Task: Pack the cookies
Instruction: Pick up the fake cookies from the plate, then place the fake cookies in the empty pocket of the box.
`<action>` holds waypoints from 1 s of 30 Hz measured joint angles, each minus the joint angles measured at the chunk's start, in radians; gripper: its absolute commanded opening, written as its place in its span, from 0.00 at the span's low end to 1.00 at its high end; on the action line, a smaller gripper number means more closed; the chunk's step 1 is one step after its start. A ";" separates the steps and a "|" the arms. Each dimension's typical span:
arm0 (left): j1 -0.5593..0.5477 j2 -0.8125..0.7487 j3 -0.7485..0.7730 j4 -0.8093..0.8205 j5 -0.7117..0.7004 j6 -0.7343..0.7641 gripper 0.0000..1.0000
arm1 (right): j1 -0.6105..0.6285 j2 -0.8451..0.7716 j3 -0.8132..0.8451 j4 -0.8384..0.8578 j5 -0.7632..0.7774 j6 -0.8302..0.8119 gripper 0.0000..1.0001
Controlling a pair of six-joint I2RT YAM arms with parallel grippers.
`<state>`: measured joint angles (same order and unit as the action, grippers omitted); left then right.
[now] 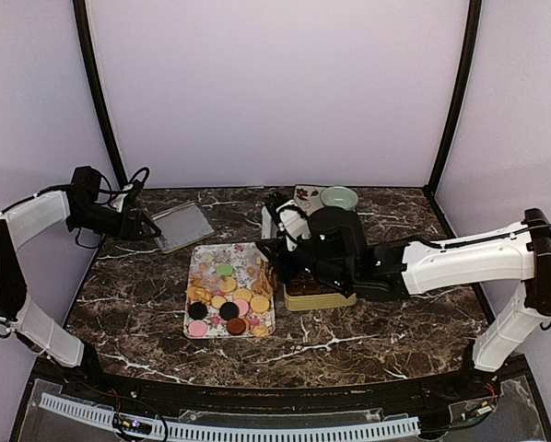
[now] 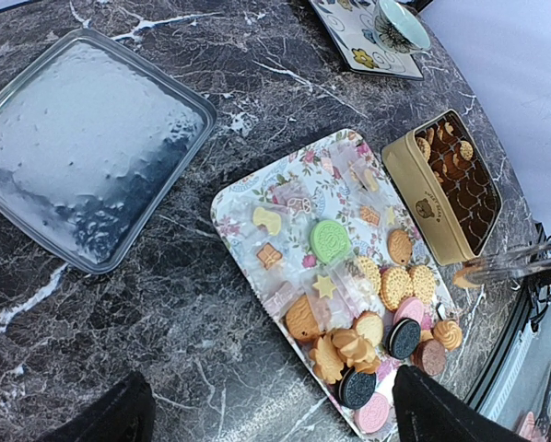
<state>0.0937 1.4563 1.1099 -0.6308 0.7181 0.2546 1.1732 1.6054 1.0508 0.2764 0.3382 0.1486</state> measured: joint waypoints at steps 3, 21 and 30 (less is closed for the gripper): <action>0.000 0.000 0.000 -0.002 0.000 0.000 0.92 | -0.058 -0.047 0.000 -0.014 0.002 -0.038 0.09; 0.000 0.000 0.000 -0.012 0.000 0.000 0.91 | -0.179 -0.113 -0.031 -0.038 -0.027 -0.111 0.08; 0.000 0.000 0.000 -0.014 0.000 0.000 0.91 | -0.180 -0.063 -0.037 -0.037 -0.031 -0.136 0.08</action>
<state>0.0937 1.4563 1.1103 -0.6445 0.7185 0.2546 0.9936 1.5425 1.0138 0.2398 0.3077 0.0128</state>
